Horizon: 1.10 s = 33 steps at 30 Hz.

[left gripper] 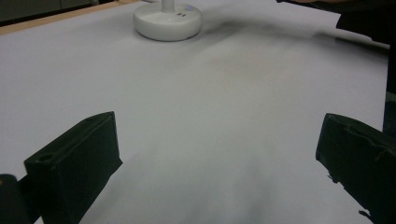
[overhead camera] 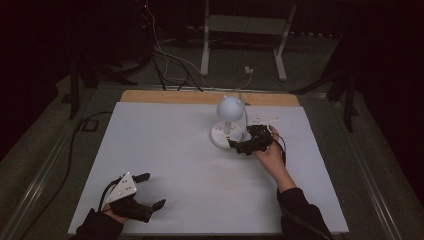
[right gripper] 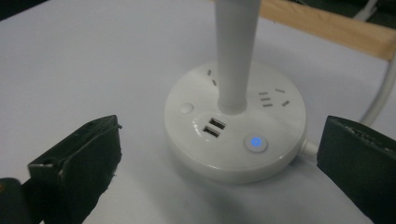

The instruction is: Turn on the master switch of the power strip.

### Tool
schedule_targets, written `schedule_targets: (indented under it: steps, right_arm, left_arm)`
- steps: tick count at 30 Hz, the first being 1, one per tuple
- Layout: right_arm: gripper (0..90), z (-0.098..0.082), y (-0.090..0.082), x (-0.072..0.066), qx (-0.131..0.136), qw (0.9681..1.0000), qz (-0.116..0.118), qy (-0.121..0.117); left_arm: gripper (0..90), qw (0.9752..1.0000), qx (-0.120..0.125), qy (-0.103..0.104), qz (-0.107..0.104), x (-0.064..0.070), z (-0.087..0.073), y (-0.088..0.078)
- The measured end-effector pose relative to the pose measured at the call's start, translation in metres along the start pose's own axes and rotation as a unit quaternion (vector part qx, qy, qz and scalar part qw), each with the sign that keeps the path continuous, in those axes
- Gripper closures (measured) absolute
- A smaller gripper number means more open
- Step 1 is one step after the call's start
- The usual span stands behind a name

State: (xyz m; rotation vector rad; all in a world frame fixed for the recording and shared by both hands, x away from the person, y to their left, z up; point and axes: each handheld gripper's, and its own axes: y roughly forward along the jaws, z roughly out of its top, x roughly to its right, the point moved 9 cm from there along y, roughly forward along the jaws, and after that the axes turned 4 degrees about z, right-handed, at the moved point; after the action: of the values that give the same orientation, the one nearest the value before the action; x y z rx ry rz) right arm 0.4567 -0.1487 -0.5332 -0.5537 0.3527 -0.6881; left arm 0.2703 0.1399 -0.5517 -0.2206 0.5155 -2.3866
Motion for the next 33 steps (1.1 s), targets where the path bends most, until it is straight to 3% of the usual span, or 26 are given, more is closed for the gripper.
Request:
schedule_targets:
  steps: [2,4,13,18,33]
  right_arm:
    - [0.0,-0.001,-0.003,-0.003,-0.004,1.0000,0.002,0.001]
    - [0.0,-0.002,-0.005,-0.008,-0.014,0.9997,0.020,0.002]
    - [0.0,-0.008,-0.024,-0.018,-0.007,0.9998,0.010,-0.016]
    - [0.0,-0.022,-0.031,-0.020,-0.013,0.9997,-0.002,-0.020]
    - [0.0,-0.072,-0.055,-0.033,-0.038,0.9990,-0.003,-0.022]
  left_arm:
    - [0.2,1.0000,0.000,0.000,0.000,0.000,0.000,0.000]
    - [0.2,1.0000,0.000,0.000,0.000,0.000,0.000,0.000]
    - [0.2,1.0000,0.000,0.000,-0.001,0.000,0.000,0.000]
    - [0.2,1.0000,0.000,0.001,-0.001,0.000,0.000,-0.001]
    - [0.2,1.0000,-0.001,0.002,0.000,0.000,0.000,0.000]
